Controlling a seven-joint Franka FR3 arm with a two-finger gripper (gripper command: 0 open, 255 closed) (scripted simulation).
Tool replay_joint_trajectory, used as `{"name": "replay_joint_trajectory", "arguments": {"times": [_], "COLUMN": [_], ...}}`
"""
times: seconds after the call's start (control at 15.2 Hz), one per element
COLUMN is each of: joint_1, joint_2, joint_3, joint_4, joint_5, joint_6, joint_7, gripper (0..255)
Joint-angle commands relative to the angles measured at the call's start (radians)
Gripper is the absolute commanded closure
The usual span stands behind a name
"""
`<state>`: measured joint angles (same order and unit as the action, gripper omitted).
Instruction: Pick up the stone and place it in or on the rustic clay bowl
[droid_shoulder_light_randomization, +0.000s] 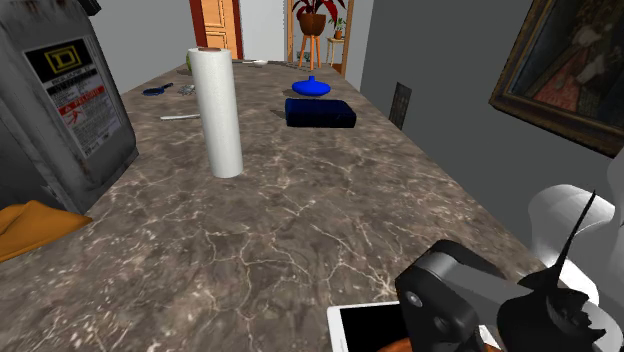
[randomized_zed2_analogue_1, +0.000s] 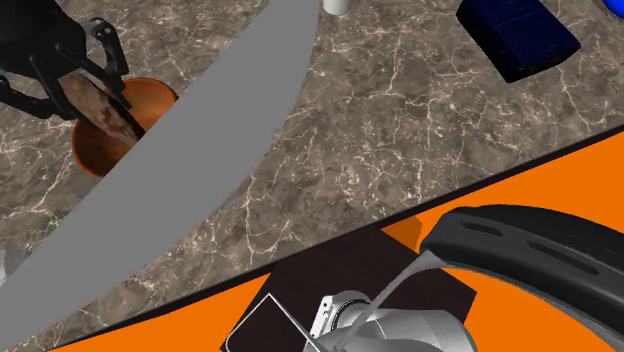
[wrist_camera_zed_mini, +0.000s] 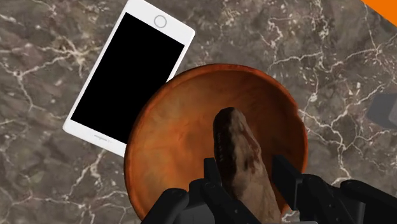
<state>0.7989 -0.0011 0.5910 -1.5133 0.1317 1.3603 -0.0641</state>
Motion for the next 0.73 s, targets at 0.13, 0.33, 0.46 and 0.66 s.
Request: {"name": "replay_joint_trajectory", "arguments": {"times": [0.13,0.33,0.46,0.66], "joint_1": [-0.004,-0.004,-0.004,-0.004], "joint_2": [-0.020,-0.020,-0.020,-0.020], "joint_3": [-0.004,-0.004,-0.004,-0.004], "joint_4": [-0.077,-0.077,-0.077,-0.077], "joint_5": [0.008,0.008,0.008,0.008], "joint_6": [0.059,0.059,0.059,0.059], "joint_7": [-0.016,-0.016,-0.016,-0.016], "gripper": [255,255,255,0]}}
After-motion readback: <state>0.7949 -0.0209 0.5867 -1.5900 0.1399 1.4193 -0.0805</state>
